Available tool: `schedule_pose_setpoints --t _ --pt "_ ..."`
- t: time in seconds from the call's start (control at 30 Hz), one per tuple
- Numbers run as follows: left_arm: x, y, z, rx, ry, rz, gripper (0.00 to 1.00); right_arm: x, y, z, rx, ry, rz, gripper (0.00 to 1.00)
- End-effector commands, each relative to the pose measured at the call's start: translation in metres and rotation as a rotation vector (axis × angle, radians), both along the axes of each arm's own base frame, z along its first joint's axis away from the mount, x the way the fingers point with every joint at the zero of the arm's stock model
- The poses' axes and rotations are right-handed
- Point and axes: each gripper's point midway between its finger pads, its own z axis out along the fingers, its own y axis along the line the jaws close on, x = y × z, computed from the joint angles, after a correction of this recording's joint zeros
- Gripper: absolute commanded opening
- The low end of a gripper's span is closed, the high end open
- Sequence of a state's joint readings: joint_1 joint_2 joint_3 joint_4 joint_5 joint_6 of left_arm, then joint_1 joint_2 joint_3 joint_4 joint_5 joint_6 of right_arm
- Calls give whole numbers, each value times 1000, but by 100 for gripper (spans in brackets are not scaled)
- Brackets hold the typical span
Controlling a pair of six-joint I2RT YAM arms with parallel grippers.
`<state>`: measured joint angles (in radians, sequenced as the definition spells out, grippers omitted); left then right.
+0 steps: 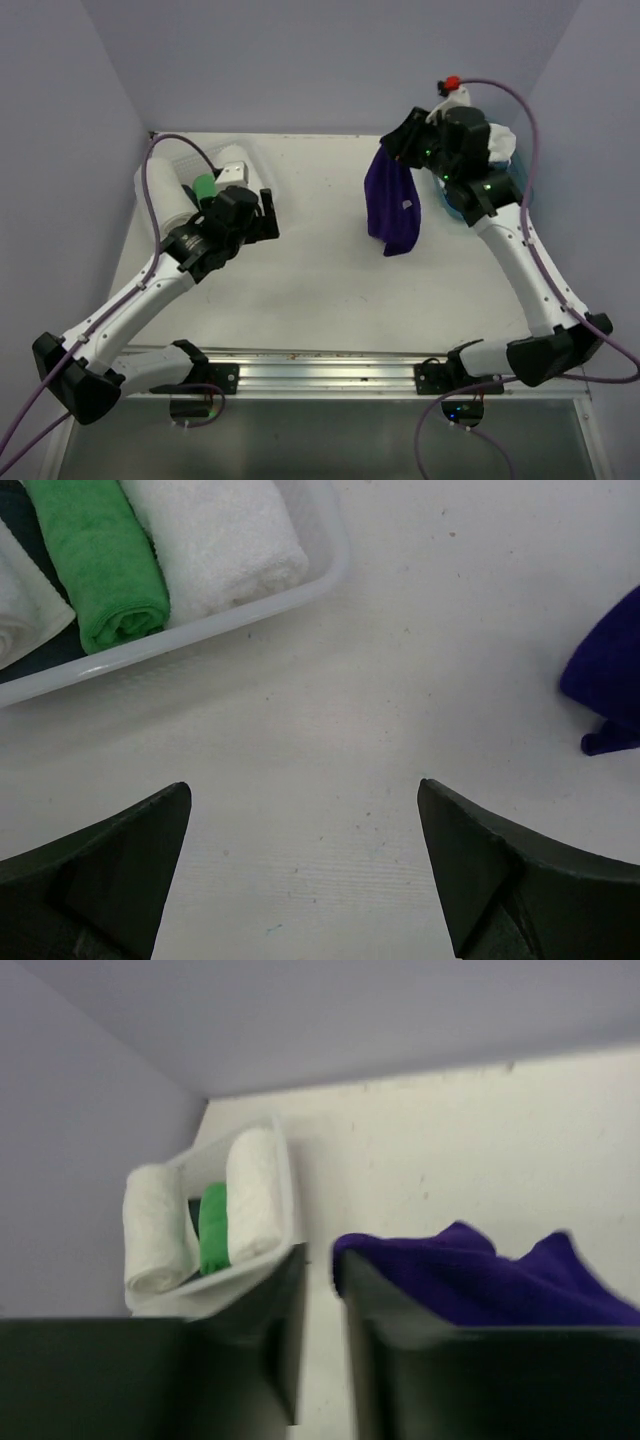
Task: Roll the towels
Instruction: Move the towel to the center of the board, then flatten the towel
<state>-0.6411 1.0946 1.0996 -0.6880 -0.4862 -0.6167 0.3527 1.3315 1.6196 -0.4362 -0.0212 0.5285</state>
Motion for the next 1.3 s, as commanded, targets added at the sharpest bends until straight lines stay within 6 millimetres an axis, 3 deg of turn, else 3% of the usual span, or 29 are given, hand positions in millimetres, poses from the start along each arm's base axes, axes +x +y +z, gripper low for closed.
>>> schedule_pose_setpoints --t 0.0,0.07,0.13,0.17,0.23,0.27,0.33,0.37,0.43,0.47,0.53,0.57,0.63,0.67,0.7,0.77,0.8,0.83,0.87,0.9,0.97,1.03,1.07,1.13,1.27 --pt "16 -23 -3 -22 20 -53 100 12 42 -99 -37 220 70 39" --pt "16 -46 -17 -53 68 -127 100 12 39 -151 -110 345 50 45" --pt "13 -58 -31 -70 106 -169 100 6 21 -175 -186 390 -1 52" --pt "9 -67 -40 -93 138 -199 100 -1 10 -196 -225 427 -26 55" --pt "2 -86 -52 -142 168 -262 99 -7 -18 -199 -248 423 -85 63" --pt "4 -98 -55 -179 163 -282 99 -15 -29 -218 -263 465 -99 64" --pt "-5 -117 -67 -224 200 -335 98 -20 -57 -228 -237 497 -144 64" --pt "-4 -132 -74 -242 207 -362 97 -28 -66 -246 -242 541 -152 64" --pt "-8 -153 -81 -273 237 -410 95 -34 -79 -259 -238 573 -167 67" --pt "-7 -163 -97 -273 275 -417 95 -39 -81 -270 -246 601 -168 68" --pt "-5 -189 -96 -315 285 -466 93 -41 -80 -282 -242 629 -159 74" --pt "-2 -195 -112 -301 320 -464 93 -42 -79 -289 -238 641 -158 75" --pt "13 -208 -104 -311 301 -458 91 -39 -78 -294 -227 651 -158 76" --pt "19 -213 -112 -302 315 -454 91 -36 -78 -300 -231 666 -158 76" --pt "29 -224 -99 -319 283 -461 90 -33 -78 -302 -230 663 -162 76" --pt "41 -230 -110 -299 300 -440 90 -29 -78 -309 -234 681 -165 76" --pt "53 -239 -96 -315 274 -435 90 -26 -77 -311 -231 682 -168 75" --pt "58 -242 -98 -311 279 -428 89 -24 -78 -313 -230 687 -169 75" --pt "62 -245 -113 -294 312 -416 88 -23 -77 -314 -224 689 -165 75" --pt "71 -251 -103 -311 293 -415 88 -21 -76 -321 -222 705 -168 75" --pt "80 -255 -117 -316 319 -404 87 -20 -73 -323 -206 715 -158 75" --pt "91 -261 -114 -332 313 -398 86 -19 -71 -325 -197 719 -154 75" --pt "95 -259 -129 -316 347 -380 85 -19 -72 -325 -193 720 -155 75" --pt "108 -264 -126 -310 338 -376 82 -18 -71 -326 -186 724 -153 75" --pt "120 -263 -150 -256 377 -353 68 -17 -73 -330 -180 735 -156 75"
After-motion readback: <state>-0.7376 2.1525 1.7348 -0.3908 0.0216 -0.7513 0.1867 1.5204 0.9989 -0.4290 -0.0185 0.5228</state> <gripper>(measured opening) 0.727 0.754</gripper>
